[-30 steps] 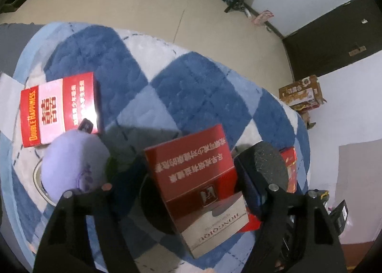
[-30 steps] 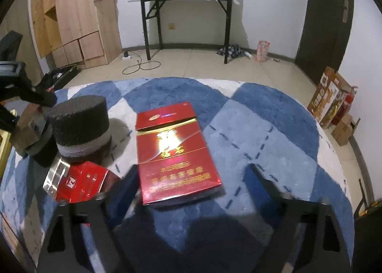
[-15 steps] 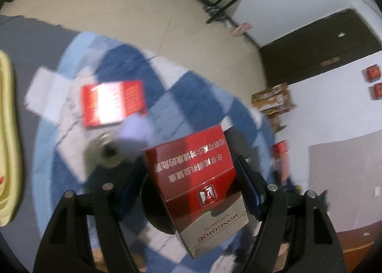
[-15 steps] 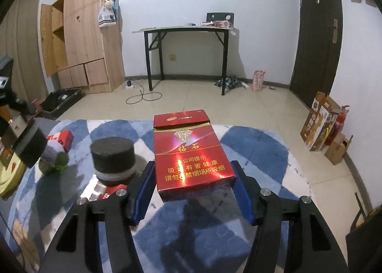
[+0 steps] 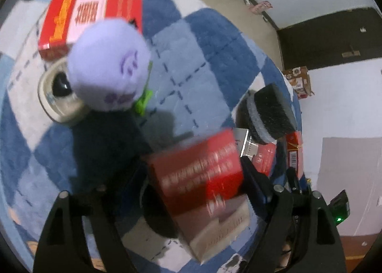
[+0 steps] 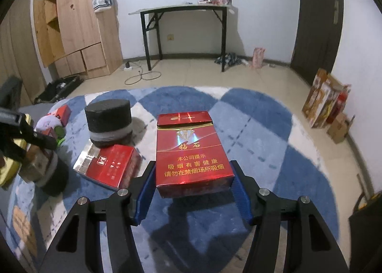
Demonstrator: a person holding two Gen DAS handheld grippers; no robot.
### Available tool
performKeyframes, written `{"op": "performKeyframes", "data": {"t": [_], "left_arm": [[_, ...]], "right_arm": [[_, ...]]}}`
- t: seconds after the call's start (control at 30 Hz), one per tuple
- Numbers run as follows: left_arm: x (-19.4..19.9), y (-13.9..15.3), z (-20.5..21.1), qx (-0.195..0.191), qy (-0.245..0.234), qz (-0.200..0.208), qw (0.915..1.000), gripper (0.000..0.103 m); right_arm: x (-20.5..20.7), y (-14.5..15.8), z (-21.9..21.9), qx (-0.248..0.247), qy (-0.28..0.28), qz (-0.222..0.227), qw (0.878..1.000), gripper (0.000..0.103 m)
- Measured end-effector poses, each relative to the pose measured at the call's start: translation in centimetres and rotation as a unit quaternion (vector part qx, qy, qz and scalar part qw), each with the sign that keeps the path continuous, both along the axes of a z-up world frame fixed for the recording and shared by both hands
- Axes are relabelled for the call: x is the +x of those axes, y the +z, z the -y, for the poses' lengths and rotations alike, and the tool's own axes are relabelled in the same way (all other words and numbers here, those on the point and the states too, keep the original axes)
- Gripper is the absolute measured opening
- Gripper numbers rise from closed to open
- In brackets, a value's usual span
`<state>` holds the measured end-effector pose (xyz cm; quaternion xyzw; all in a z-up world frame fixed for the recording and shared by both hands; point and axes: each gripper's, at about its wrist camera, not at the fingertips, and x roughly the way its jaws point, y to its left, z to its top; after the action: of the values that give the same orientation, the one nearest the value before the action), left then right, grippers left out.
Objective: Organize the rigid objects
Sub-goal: 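Grasp the large red pack with the right gripper while the left grasps a red-white pack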
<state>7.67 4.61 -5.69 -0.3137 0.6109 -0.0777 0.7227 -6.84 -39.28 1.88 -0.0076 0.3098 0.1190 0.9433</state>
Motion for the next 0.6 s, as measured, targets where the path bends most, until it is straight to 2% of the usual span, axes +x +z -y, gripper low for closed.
{"op": "performKeyframes", "data": {"t": [0.17,0.3,0.47,0.57,0.6], "left_arm": [[0.1,-0.1,0.0,0.004,0.000,-0.003,1.0000,0.085],[0.2,0.9,-0.5,0.022,0.011,0.004,0.9997,0.085],[0.1,0.9,-1.2,0.025,0.018,-0.009,0.9995,0.085],[-0.5,1.6,-1.5,0.030,0.018,0.006,0.9994,0.082],[-0.4,1.8,-1.5,0.028,0.017,0.010,0.9994,0.074]], "right_arm": [[1.1,-0.9,-0.2,0.007,0.002,-0.011,1.000,0.058],[1.5,-1.4,0.1,0.011,0.003,-0.017,1.000,0.058],[1.9,-1.9,0.5,0.020,-0.001,-0.020,1.000,0.058],[2.1,-2.2,0.0,0.018,-0.003,-0.021,1.000,0.058],[2.2,-2.3,0.0,0.019,-0.003,-0.021,1.000,0.058]]}}
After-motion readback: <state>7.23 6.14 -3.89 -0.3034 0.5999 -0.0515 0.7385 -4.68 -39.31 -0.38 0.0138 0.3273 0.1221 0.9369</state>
